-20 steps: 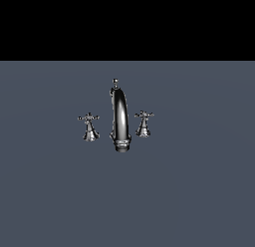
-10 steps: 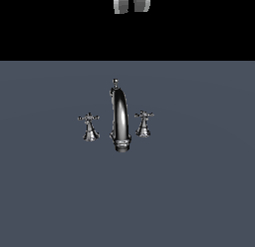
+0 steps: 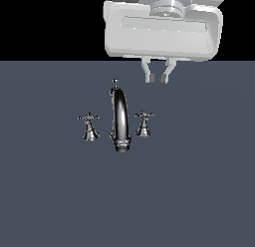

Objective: Turn on the faucet by rotating a designated handle.

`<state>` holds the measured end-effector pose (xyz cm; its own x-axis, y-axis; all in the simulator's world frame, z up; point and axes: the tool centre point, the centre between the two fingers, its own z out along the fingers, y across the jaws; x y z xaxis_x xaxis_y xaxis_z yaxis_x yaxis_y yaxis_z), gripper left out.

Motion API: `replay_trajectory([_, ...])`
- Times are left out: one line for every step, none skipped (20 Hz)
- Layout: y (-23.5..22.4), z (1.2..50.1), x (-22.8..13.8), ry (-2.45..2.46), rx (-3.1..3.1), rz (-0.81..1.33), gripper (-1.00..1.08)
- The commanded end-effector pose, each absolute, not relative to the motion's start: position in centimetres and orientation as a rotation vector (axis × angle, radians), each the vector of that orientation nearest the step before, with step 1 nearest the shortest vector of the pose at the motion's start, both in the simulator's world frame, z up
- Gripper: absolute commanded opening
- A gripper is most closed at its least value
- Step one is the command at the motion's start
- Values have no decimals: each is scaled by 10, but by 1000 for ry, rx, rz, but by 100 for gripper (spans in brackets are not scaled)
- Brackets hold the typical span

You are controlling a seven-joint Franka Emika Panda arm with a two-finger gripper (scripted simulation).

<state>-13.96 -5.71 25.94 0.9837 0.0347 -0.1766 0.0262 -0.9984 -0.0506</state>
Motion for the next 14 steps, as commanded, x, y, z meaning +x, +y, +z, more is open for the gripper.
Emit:
replay_trajectory([-63,256,-94,-66,-3074,143,-35])
replay_trajectory([-43,230,-95,-121,-3068,184,-38])
replay_trajectory([-61,226,-82,-23,-3069,139,-25])
replay_trajectory([-41,218,-68,-66,-3061,115,-13])
replay_trajectory([-49,205,-61,1,-3047,99,1])
replay_trajectory([-46,194,-52,59,-3023,73,-14])
replay_trajectory([-80,183,-48,172,-3037,63,-4])
replay_trajectory([-73,180,-30,224,-3020,29,-37])
replay_trajectory([-72,167,-26,267,-3036,48,-33])
replay_trajectory([-76,159,-11,365,-3009,-9,-27])
replay_trajectory([-97,133,-31,508,-2983,35,-40])
replay_trajectory([-106,129,-33,534,-2978,43,-40])
replay_trajectory([-83,132,-5,484,-2978,-24,-64])
replay_trajectory([-105,116,-8,581,-2991,-1,79])
